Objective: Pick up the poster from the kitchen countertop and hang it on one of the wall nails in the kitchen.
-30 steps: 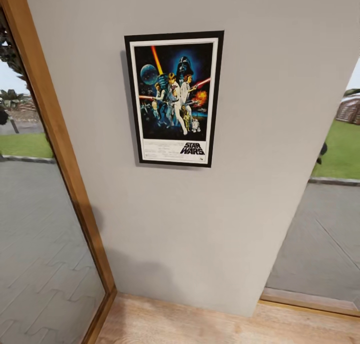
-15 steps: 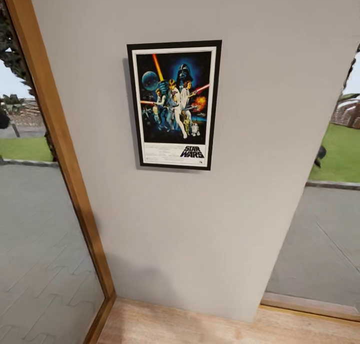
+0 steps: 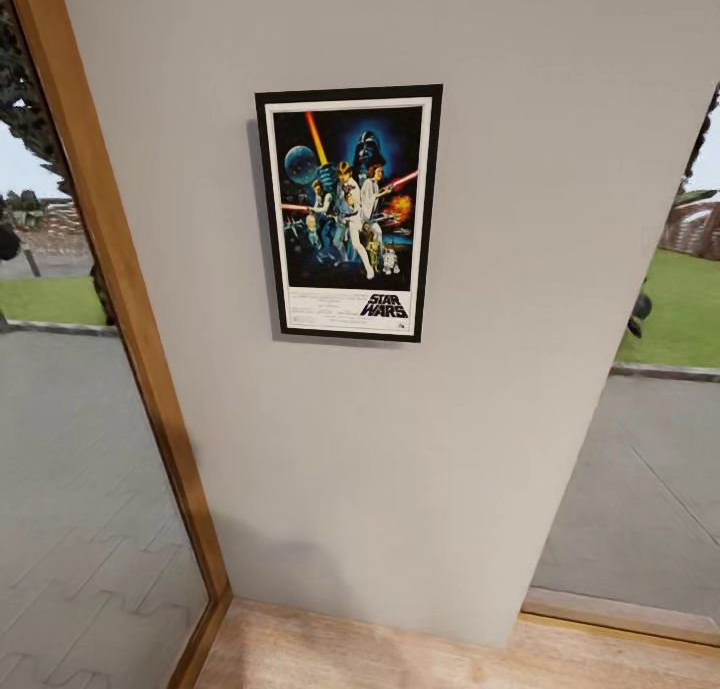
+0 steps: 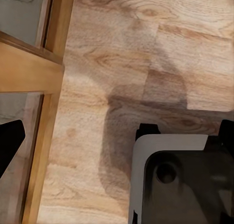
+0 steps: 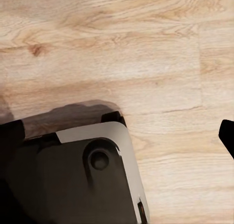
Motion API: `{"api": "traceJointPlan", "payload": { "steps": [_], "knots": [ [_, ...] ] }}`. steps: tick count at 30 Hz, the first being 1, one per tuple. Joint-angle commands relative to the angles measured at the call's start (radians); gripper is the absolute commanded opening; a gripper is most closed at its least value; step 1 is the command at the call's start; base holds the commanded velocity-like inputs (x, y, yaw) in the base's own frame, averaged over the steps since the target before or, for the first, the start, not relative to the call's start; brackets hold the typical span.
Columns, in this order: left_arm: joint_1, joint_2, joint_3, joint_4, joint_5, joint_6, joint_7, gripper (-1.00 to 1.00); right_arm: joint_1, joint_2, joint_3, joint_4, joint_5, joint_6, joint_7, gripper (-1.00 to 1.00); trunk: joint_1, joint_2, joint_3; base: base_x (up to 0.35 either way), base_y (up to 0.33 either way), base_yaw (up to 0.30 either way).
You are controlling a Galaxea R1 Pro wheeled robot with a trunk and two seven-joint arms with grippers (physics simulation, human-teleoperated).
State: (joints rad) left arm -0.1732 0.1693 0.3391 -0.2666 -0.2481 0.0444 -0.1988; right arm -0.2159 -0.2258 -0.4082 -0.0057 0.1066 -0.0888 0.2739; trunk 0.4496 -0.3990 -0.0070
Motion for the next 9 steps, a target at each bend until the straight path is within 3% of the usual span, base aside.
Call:
{"api": "traceJointPlan", "payload": {
  "steps": [1,9],
  "knots": [
    [0.000,-0.001,0.008,-0.002,-0.008,0.005,-0.007,1.00,0.000,0.001,-0.009,0.001,0.010,-0.004,0.002,1.00,0.000,-0.001,-0.001,0.000,0.000,0.000],
    [0.000,-0.001,0.008,-0.002,-0.008,0.005,-0.007,1.00,0.000,0.005,-0.009,0.001,0.010,-0.005,0.002,1.00,0.000,-0.001,-0.001,0.000,0.000,0.000]
  ]
}}
